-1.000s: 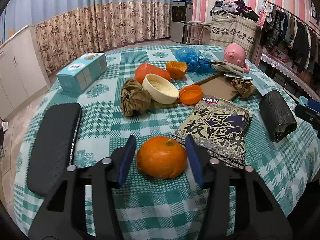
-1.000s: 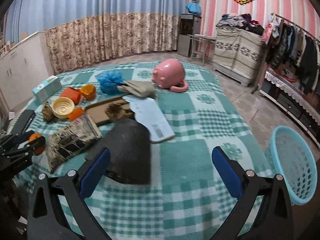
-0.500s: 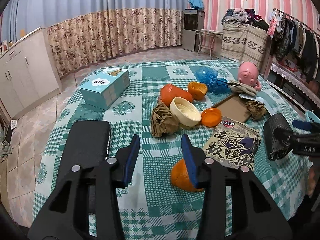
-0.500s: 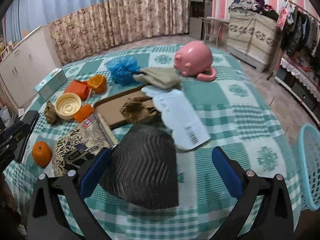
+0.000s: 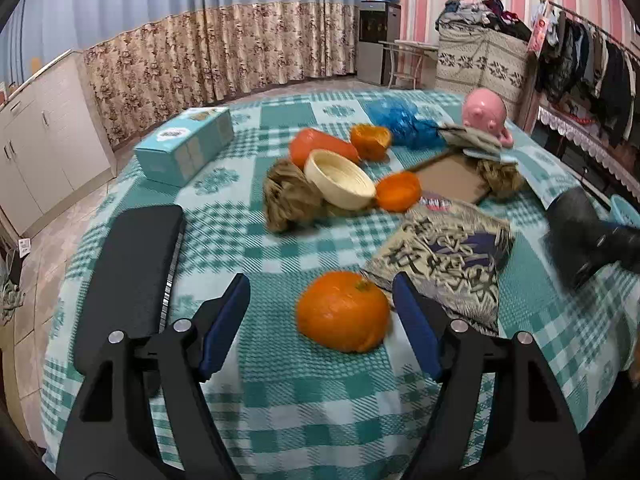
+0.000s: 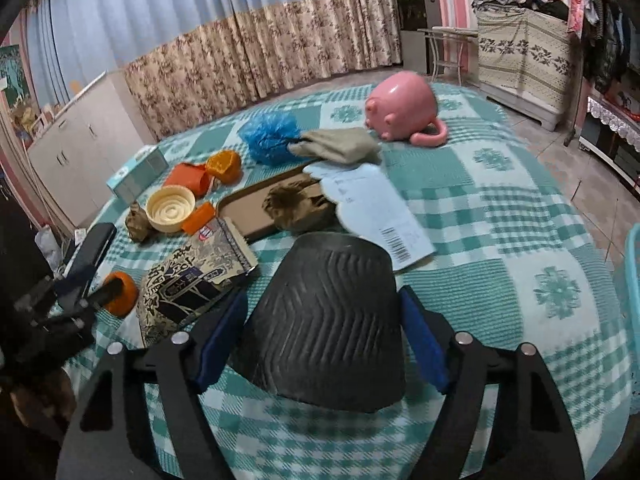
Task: Collect trash
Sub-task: 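Grasp the mandarin orange with the left tool while the right tool grasps the black ribbed pad, then carry the orange over the blue basket and open the left tool while the right tool carries the pad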
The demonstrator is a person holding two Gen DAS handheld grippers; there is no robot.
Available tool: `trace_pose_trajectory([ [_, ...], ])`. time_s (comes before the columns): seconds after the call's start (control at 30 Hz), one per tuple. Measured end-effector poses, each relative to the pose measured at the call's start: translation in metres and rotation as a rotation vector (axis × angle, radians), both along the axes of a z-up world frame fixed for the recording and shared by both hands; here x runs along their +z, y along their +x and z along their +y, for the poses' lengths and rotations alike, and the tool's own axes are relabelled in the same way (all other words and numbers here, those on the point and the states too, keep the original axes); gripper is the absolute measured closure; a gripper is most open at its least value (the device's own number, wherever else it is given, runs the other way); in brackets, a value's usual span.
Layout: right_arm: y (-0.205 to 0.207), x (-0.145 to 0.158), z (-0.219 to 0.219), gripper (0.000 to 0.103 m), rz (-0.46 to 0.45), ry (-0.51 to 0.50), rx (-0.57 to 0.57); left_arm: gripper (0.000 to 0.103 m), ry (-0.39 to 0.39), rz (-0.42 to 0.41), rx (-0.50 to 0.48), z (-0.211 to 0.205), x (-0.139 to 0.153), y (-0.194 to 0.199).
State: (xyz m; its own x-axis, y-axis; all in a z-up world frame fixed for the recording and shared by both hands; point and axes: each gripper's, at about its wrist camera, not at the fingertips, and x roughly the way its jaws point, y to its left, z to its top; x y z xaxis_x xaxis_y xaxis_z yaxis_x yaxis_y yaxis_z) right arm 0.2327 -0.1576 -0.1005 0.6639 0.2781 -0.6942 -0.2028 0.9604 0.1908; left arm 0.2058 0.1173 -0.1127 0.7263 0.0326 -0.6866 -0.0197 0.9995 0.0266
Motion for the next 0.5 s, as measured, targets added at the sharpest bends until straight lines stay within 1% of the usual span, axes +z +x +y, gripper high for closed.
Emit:
trace_pose_trajectory([
  [0.07,-0.004,0.005,-0.006,0.028,-0.015,-0.001,-0.004,0.033,0.015,0.014,0.0,-0.003,-0.008,0.003],
  [0.1,-0.005,0.006,-0.007,0.028,-0.022,-0.003,-0.002,0.037,0.014,0.021,-0.006,-0.003,-0.011,0.004],
  [0.13,-0.007,0.008,-0.008,0.028,-0.03,-0.005,0.001,0.048,0.0,0.029,-0.023,-0.003,-0.013,0.006],
  [0.17,-0.008,0.009,-0.009,0.028,-0.036,-0.004,0.002,0.055,-0.01,0.037,-0.039,-0.003,-0.014,0.007],
  [0.2,-0.01,0.01,-0.011,0.028,-0.042,-0.001,0.002,0.056,-0.009,0.037,-0.047,-0.004,-0.014,0.006],
  [0.27,-0.013,0.012,-0.014,0.028,-0.052,0.005,-0.001,0.06,-0.002,0.029,-0.061,-0.007,-0.013,0.004],
  [0.37,-0.019,0.019,-0.023,0.028,-0.082,-0.004,-0.02,0.063,0.003,0.023,-0.059,-0.008,-0.007,0.0],
  [0.5,-0.028,0.032,-0.049,0.028,-0.114,0.03,-0.07,0.063,0.025,-0.033,-0.054,-0.014,0.016,-0.005],
])
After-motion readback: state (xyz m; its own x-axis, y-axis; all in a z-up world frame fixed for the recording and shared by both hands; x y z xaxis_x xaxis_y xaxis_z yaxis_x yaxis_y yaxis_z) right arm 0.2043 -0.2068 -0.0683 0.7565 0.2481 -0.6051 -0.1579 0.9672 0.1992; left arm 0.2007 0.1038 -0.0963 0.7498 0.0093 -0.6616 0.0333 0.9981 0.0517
